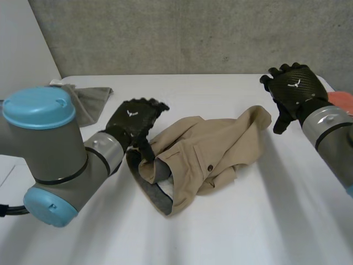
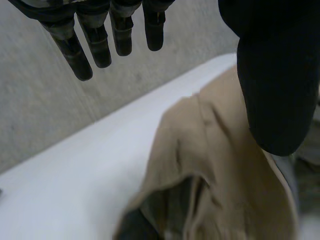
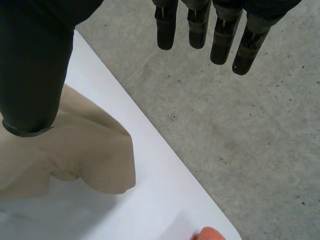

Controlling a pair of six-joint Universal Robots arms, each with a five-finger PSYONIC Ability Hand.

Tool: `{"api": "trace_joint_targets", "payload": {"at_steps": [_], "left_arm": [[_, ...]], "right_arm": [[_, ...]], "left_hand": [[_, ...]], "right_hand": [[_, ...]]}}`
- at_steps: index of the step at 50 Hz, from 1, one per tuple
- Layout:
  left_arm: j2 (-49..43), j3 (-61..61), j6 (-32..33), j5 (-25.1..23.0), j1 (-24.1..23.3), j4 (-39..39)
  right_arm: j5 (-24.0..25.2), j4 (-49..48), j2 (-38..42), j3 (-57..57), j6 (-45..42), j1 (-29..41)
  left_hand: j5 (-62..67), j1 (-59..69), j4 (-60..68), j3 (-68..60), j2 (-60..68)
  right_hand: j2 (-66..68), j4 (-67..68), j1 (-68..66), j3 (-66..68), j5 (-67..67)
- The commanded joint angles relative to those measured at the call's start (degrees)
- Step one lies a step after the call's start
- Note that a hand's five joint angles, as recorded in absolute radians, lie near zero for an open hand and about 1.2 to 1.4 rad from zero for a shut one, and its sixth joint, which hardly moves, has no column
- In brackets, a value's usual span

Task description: Fold the laundry.

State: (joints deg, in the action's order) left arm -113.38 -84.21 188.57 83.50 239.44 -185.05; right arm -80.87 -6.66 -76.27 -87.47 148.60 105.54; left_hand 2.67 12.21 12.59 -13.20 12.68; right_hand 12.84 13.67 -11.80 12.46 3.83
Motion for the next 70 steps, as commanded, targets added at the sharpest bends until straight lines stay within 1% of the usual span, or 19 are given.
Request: {"api": "trace_joint_targets", "payload": {"at_steps": [1, 9, 13, 17, 21, 28, 36, 37, 38, 39, 43, 45, 46, 47, 49, 50, 58, 64, 70], "left_arm": [[-3.34, -0.25, 0.30, -0.53, -0.12, 1.62], [-7.91, 0.98, 0.04, -0.53, -0.20, 0.83], [-9.14, 1.86, -0.22, -1.23, -1.08, 0.57], [-9.14, 2.03, -0.92, -2.29, -2.13, -0.22], [-8.18, 1.33, -1.45, -2.02, -2.31, -1.89], [-4.49, -0.86, -1.98, -1.94, -1.79, -1.72], [1.22, -4.55, -2.07, -1.76, -1.96, -1.72], [2.10, -4.82, -2.16, -1.76, -1.96, -1.72], [2.98, -5.00, -2.16, -1.59, -2.05, -1.72], [3.77, -5.17, -2.16, -1.41, -1.96, -1.72], [8.34, -5.35, -3.03, -0.97, -1.96, -1.81], [9.40, -5.35, -3.65, -1.06, -2.14, -1.90], [9.75, -5.35, -3.91, -1.14, -2.22, -1.81], [10.37, -5.35, -4.18, -1.14, -2.40, -1.72], [10.90, -5.35, -4.01, -0.97, -2.49, -1.63], [11.16, -5.44, -3.92, -0.88, -2.49, -1.63], [12.22, -8.68, -3.74, -0.70, -1.88, -2.16], [12.04, -9.22, -3.92, -0.79, 0.06, -2.07], [11.78, -9.57, -4.09, -0.88, 0.32, -2.16]], "right_arm": [[1.50, 10.25, -1.60, 1.51, -2.78, 0.02], [2.48, 10.79, -1.52, -1.21, -3.41, 0.55], [2.30, 9.56, -1.08, -2.44, -3.49, 0.72], [2.04, 8.42, 0.15, -2.97, -2.97, 0.72], [2.21, 7.10, 2.17, -3.59, -1.48, 1.07], [2.39, 0.60, 6.47, -3.33, 9.33, 2.04], [1.95, 0.24, 16.76, 2.82, 10.22, 3.36], [1.95, 0.41, 17.37, 3.70, 10.13, 3.71], [2.21, 0.42, 17.90, 4.49, 9.96, 3.97], [2.30, 0.59, 18.86, 6.24, 9.43, 4.50], [2.21, 1.12, 19.84, 9.58, 7.94, 5.12], [1.86, 1.21, 19.75, 10.82, 7.41, 5.73], [1.95, 1.29, 19.49, 11.70, 7.14, 6.17], [1.95, 1.29, 19.23, 11.97, 7.05, 6.17], [1.69, 1.21, 18.79, 12.58, 6.97, 6.17], [1.42, 0.77, 17.92, 12.76, 6.97, 6.00], [2.48, -0.46, 14.65, 15.13, 2.58, 3.81], [1.69, -8.62, 25.96, 27.05, -8.13, -1.21], [0.98, -8.73, 36.53, 40.61, -10.79, -2.09]], "left_hand": [[0.74, 1.20, 0.82, -0.21, 0.73], [7.29, 7.75, 7.37, -6.76, 7.28], [16.19, 16.65, 16.27, -15.66, 16.18], [43.05, 43.51, 43.13, -42.52, 43.04], [61.75, 62.20, 61.82, -61.22, 61.74], [64.83, 65.29, 64.91, -64.30, 64.82], [67.33, 67.79, 67.41, -66.80, 67.32], [67.33, 67.79, 67.41, -66.80, 67.32], [67.33, 67.79, 67.41, -66.80, 67.32], [67.33, 67.79, 67.41, -66.80, 67.32], [67.02, 67.48, 67.10, -66.49, 67.01], [62.51, 62.97, 62.59, -61.98, 62.50], [55.65, 56.11, 55.73, -55.12, 55.64], [30.77, 31.23, 30.85, -30.24, 30.76], [7.24, 7.70, 7.32, -6.71, 7.23], [1.97, 2.43, 2.05, -1.44, 1.97], [1.75, 2.21, 1.83, -1.22, 1.74], [1.75, 2.21, 1.83, -1.22, 1.74], [1.58, 2.04, 1.66, -1.05, 1.58]], "right_hand": [[-2.84, -3.67, 1.80, -2.46, -3.83], [-2.84, -3.67, 1.80, -2.46, -3.83], [-2.84, -3.67, 1.80, -2.46, -3.83], [-2.84, -3.67, 1.80, -2.46, -3.83], [-2.84, -3.67, 1.80, -2.46, -3.83], [-2.84, -3.67, 1.80, -2.46, -3.83], [-2.84, -3.67, 1.80, -2.46, -3.83], [-2.47, -3.30, 1.44, -2.09, -3.47], [6.07, 5.24, -7.11, 6.46, 5.08], [24.31, 23.48, -25.35, 24.69, 23.32], [67.05, 66.22, -68.09, 67.44, 66.06], [67.16, 66.33, -68.20, 67.54, 66.17], [67.16, 66.33, -68.20, 67.54, 66.17], [67.16, 66.33, -68.20, 67.54, 66.17], [67.16, 66.33, -68.20, 67.54, 66.17], [67.16, 66.33, -68.20, 67.54, 66.17], [67.16, 66.33, -68.20, 67.54, 66.17], [67.16, 66.33, -68.20, 67.54, 66.17], [67.16, 66.33, -68.20, 67.54, 66.17]]}}
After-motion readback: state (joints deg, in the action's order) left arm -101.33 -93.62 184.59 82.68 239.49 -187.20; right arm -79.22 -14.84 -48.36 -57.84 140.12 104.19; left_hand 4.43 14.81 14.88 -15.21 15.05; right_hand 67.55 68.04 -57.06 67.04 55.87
